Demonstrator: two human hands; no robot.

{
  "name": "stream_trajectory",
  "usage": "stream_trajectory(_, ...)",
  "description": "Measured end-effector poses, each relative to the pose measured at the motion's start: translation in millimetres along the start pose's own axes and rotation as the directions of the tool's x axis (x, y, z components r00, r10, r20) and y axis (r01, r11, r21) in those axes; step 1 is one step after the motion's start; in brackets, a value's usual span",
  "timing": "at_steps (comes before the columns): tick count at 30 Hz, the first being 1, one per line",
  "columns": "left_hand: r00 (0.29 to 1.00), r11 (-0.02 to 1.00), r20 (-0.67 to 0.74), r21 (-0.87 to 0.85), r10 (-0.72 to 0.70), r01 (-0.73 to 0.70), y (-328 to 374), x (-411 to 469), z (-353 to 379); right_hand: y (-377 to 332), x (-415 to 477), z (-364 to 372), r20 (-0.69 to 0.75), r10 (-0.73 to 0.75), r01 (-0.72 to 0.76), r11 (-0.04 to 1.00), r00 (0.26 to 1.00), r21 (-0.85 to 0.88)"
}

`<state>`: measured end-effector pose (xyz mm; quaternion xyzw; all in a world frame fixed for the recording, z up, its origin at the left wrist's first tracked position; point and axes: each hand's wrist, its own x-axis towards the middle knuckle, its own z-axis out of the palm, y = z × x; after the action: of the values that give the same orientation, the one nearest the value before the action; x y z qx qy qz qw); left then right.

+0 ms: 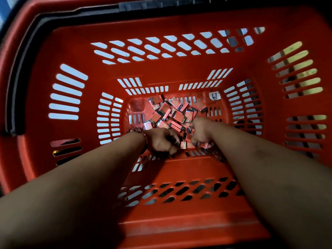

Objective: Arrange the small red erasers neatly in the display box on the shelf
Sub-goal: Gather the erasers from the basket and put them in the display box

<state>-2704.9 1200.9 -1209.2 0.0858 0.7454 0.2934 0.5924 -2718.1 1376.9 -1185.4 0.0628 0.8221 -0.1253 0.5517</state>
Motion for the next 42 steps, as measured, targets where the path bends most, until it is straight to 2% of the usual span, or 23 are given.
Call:
stream_trajectory(5,0.982,0.992,-0.188,0.128,0.015,0.009,2,4,15,-1,0,0,-0.005,0.0,0.0,1.0,1.0,-0.019)
stream_trajectory(7,0.975,0.99,-0.218,0.14,0.027,0.003,2,5,18,0,1,0,-0.009,0.004,-0.004,1.0,1.0,-0.017)
stream_trajectory(12,0.975,1.0,-0.22,0.028,-0.009,0.015,1,5,16,1,3,1,-0.008,-0.01,0.01,1.0,1.0,0.019)
stream_trajectory(22,0.974,0.999,-0.222,-0.018,0.042,-0.047,-5,4,14,5,2,0,-0.006,-0.034,0.035,0.997,0.999,0.075)
stream_trajectory(29,0.972,0.999,-0.232,-0.034,0.028,-0.037,-3,-4,2,5,-8,-16,0.005,-0.081,0.08,0.994,0.997,0.068)
stream_trajectory(33,0.971,0.995,-0.234,0.091,0.055,-0.034,10,-21,-11,9,-22,-35,-0.079,-0.11,0.118,0.986,0.991,0.115)
stream_trajectory(37,0.948,0.986,-0.301,0.158,0.1,-0.054,38,-47,-31,11,-49,-56,-0.182,-0.135,0.147,0.988,0.974,0.054)
stream_trajectory(42,0.881,0.961,-0.418,0.245,0.222,-0.126,94,-96,-52,14,-111,-79,-0.394,-0.167,0.205,0.977,0.904,0.057)
